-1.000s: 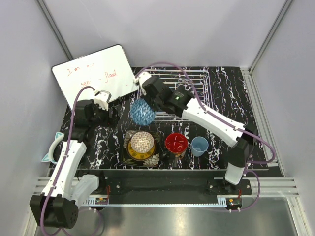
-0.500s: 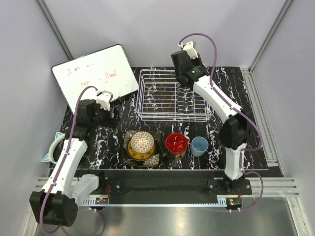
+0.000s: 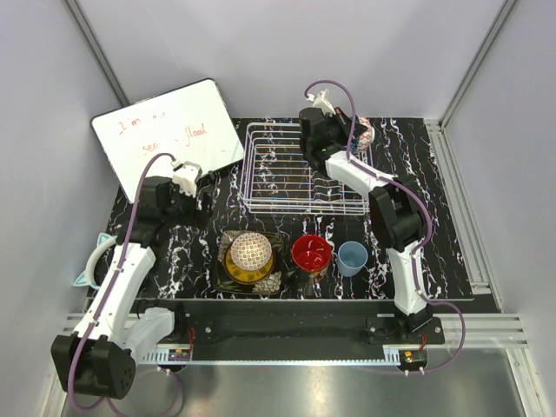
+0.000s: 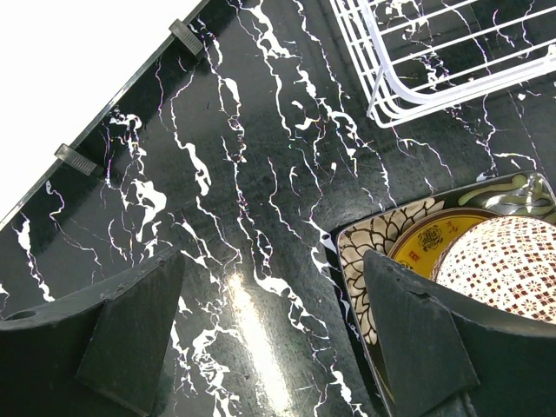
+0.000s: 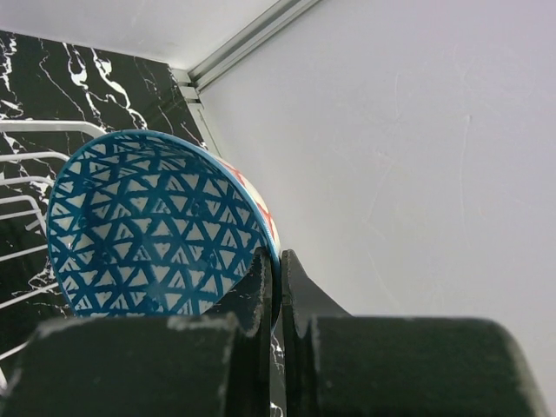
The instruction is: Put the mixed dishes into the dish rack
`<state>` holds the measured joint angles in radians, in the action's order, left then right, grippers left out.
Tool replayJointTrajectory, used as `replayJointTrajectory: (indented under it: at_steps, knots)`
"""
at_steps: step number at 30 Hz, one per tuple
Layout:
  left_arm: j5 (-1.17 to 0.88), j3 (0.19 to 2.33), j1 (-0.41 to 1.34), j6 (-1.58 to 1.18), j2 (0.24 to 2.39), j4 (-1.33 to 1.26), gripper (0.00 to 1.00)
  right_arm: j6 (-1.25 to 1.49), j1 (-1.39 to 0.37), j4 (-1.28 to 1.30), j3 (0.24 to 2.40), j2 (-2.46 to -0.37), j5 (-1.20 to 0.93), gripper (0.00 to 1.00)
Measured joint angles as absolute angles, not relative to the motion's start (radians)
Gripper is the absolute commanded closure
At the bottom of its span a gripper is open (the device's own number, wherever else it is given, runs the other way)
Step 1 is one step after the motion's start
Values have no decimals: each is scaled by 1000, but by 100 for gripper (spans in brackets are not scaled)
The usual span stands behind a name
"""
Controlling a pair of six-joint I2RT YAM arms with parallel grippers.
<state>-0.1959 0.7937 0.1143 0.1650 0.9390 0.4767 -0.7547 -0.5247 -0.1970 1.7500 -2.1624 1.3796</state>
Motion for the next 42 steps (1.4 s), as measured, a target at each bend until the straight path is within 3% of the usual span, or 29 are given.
replayJointTrajectory:
  at_steps: [14, 25, 27, 34, 36, 38, 42]
  knots:
    - [-178, 798, 139, 166, 942, 478, 11, -664, -524, -148, 1760, -2252, 1398, 100]
    - [-162, 819, 147, 181, 952, 479, 11, -276, -524, 339, 1937, -2348, 1321, 97]
    - [-157, 819, 147, 183, 952, 479, 11, -222, -522, 408, 1960, -2350, 1309, 93]
    - [-152, 819, 147, 187, 952, 480, 11, -52, -519, 603, 2020, -2358, 1227, 62]
    - [-152, 819, 148, 187, 952, 480, 11, -20, -519, 633, 2032, -2358, 1209, 57]
    - [-152, 819, 149, 187, 952, 479, 11, 4, -519, 658, 2042, -2358, 1195, 45]
    - [-152, 819, 150, 187, 951, 479, 11, 44, -519, 698, 2045, -2358, 1180, 39]
